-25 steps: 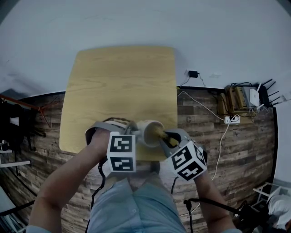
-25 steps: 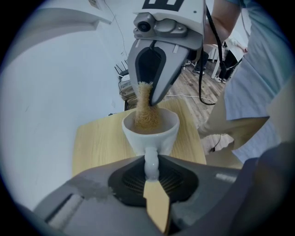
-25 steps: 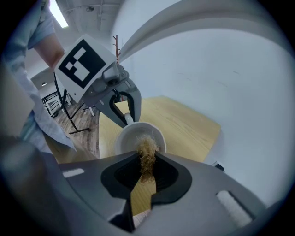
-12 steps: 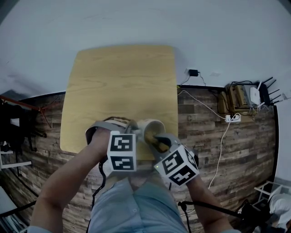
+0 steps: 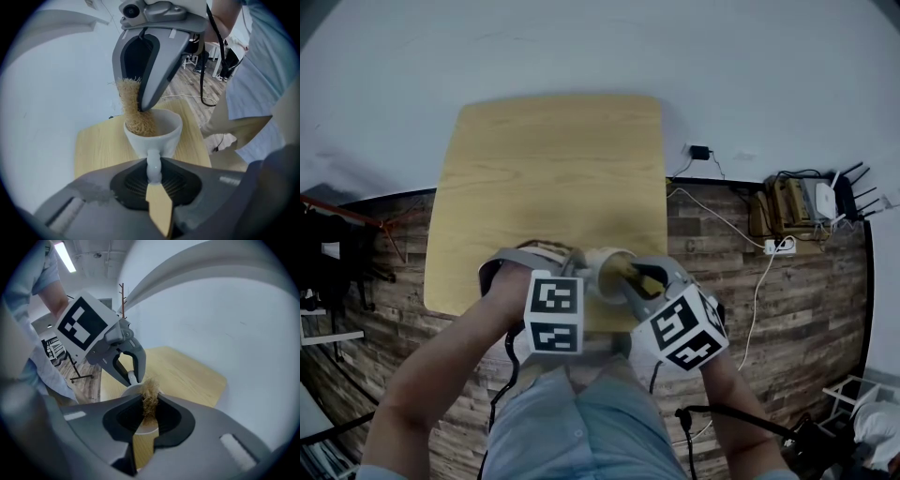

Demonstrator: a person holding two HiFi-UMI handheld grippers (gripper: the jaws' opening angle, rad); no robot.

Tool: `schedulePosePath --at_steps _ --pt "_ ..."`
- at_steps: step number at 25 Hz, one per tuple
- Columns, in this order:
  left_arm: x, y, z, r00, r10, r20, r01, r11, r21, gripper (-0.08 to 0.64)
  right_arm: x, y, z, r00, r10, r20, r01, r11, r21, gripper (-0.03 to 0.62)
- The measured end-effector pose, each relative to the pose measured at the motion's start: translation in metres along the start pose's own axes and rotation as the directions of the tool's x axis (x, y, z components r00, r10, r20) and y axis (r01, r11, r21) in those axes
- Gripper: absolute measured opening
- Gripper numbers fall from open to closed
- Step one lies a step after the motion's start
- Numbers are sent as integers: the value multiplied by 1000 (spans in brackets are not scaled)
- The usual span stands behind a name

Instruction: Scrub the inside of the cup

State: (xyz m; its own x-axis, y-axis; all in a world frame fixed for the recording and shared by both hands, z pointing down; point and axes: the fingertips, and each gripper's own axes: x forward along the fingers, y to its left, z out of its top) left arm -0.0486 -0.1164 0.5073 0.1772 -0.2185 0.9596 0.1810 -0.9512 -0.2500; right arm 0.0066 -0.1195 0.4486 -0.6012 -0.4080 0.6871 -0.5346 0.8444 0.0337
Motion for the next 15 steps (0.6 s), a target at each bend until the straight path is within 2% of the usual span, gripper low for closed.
schedulePosePath --at_steps 5,15 --pt "-1 1 -2 1000 -2 1 2 1000 -9 66 1 -9 -8 1000 -24 4 24 1000 -2 57" --pt "-1 3 -2 1000 6 7 -6 1000 -27 66 -4 1 -37 997 -42 -72 44 999 28 56"
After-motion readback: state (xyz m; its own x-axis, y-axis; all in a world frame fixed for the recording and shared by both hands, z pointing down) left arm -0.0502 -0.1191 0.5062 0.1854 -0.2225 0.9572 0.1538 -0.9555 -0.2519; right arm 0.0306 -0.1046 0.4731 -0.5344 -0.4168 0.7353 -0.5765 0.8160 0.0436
